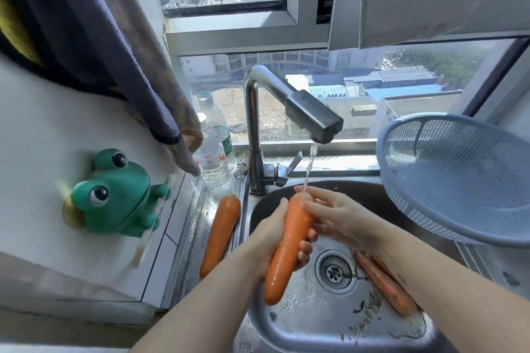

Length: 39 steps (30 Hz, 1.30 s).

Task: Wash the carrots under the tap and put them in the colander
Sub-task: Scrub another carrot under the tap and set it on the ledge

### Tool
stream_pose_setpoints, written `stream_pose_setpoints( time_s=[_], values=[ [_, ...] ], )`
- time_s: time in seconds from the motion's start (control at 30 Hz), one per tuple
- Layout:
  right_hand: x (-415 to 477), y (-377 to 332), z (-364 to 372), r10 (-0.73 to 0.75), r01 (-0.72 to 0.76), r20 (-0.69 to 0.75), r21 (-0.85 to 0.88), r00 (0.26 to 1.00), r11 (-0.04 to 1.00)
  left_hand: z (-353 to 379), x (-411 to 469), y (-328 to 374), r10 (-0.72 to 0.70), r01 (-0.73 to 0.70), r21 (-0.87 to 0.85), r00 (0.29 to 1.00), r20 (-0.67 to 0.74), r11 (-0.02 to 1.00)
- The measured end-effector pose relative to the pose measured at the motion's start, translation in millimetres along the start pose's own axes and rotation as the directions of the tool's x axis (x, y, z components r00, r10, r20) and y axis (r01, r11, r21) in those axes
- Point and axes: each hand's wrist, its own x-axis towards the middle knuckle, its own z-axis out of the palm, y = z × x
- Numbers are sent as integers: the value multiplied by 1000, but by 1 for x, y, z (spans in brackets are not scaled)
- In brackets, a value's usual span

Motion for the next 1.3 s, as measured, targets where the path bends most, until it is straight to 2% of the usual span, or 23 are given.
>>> stream_pose_setpoints(
  time_s=[0.07,0.1,0.2,0.23,0.37,0.43,0.53,0.7,0.83,0.93,1.0,1.07,1.17,1.3],
  values=[
    [1,2,6,-10,11,-37,14,999,1000,-2,0,1,14,-15,12,1000,8,1000],
    [2,5,9,-29,27,-64,-32,998,999,-2,0,1,33,-32,49,999,-2,998],
    [2,13,15,-83,62,-99,-202,992,977,-1,-2,-7,168,-145,273,984,-64,951],
    [2,15,13,-76,59,-90,-176,993,983,1,-3,-11,219,-185,335,973,-67,924],
    [-5,25,7,-20,17,23,120,1000,993,-9,1,-26,470,-434,519,880,69,736],
    [-10,31,8,-52,41,74,149,996,988,-15,1,-29,507,-474,573,854,114,669],
    [-14,33,10,-44,22,119,182,992,983,-20,-1,-34,530,-498,603,836,142,624],
    [-13,34,18,-96,100,62,-51,993,994,-27,2,-43,573,-506,649,809,130,568],
    [-10,30,20,-195,184,-51,-165,979,969,-16,1,-38,702,-574,662,705,99,482],
    [-5,23,20,-237,225,-93,-122,967,967,-6,3,-31,754,-595,636,656,31,491],
    [0,19,20,-207,212,-118,27,971,977,-1,4,-23,765,-581,651,644,0,489],
    [2,16,16,-147,168,-108,224,983,960,0,3,-16,730,-559,654,684,16,509],
    [2,16,9,-78,91,-46,426,996,900,-6,-3,-10,654,-591,508,753,69,626],
    [1,19,11,20,-17,1,570,1000,821,-19,-5,-18,586,-493,438,804,-99,752]
  ],
)
